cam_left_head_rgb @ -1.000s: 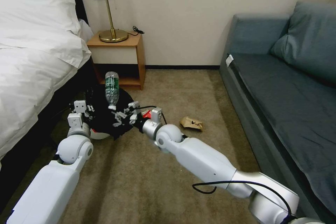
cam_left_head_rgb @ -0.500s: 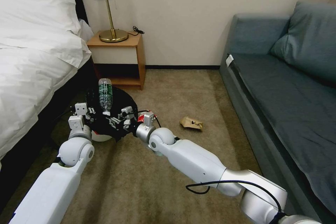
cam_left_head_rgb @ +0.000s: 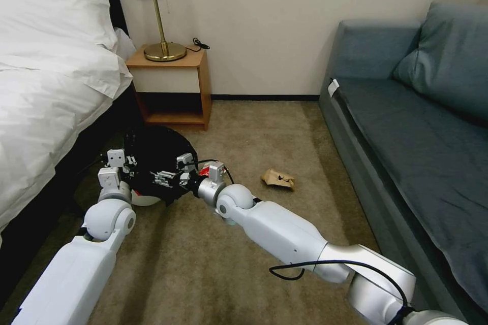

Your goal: Pick up the trash bin, then pick up the garbage on the floor and place it into the trash bin.

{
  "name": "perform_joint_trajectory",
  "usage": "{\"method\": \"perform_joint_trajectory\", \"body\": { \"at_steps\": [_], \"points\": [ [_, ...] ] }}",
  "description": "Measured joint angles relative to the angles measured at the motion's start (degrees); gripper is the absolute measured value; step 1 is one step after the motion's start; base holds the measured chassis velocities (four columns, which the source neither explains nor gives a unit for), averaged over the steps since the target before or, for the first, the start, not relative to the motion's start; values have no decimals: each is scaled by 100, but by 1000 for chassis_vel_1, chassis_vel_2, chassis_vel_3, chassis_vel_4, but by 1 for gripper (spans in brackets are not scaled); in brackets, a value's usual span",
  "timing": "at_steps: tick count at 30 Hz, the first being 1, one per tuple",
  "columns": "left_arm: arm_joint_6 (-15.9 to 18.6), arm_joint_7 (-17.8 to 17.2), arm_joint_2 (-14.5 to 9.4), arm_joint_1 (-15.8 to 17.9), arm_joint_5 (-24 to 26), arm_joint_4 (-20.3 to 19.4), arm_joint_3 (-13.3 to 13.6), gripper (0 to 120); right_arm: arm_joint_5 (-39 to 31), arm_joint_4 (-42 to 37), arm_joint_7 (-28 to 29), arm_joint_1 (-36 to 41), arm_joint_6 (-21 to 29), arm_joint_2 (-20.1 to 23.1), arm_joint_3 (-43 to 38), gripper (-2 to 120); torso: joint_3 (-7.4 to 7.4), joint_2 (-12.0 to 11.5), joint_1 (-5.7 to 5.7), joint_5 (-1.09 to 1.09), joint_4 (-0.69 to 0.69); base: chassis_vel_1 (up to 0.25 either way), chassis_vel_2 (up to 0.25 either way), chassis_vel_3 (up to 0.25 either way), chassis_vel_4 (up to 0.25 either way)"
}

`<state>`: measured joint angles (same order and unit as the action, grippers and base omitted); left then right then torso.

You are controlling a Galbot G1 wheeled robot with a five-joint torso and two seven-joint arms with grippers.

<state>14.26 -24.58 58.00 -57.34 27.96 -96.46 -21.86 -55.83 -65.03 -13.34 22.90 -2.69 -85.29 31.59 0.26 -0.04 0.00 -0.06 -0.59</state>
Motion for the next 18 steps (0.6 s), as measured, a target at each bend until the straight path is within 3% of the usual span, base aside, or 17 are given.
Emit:
{"method": "perform_joint_trajectory", "body": {
  "at_steps": [3, 10, 11, 12, 14, 18],
  "points": [
    [-3, 0, 3, 10, -2, 21, -12, 6, 6, -47, 13, 26, -37, 30, -43, 98, 0, 0, 0, 0, 0, 0, 0, 0, 0],
    [-12, -19, 7, 50, -9, 97, -54, 6, 61, -241, 522, 118, -227, 140, -243, 100, 0, 0, 0, 0, 0, 0, 0, 0, 0],
    [-14, -37, -4, 71, -9, 111, -63, 6, 148, -291, 992, 175, -250, 154, -355, 100, 0, 0, 0, 0, 0, 0, 0, 0, 0],
    [-14, -37, -4, 71, -9, 111, -63, 6, 148, -291, 992, 175, -250, 154, -355, 100, 0, 0, 0, 0, 0, 0, 0, 0, 0],
    [-15, -59, -19, 93, -8, 115, -71, 6, 185, -389, 1624, 232, -189, 180, -487, 100, 0, 0, 0, 1, -1, 0, 0, 0, 0],
    [-15, -74, -22, 105, -4, 116, -73, 6, 191, -458, 2002, 258, -104, 205, -566, 100, 0, 0, 0, 1, -1, 0, 0, 0, 0]
  ]
}}
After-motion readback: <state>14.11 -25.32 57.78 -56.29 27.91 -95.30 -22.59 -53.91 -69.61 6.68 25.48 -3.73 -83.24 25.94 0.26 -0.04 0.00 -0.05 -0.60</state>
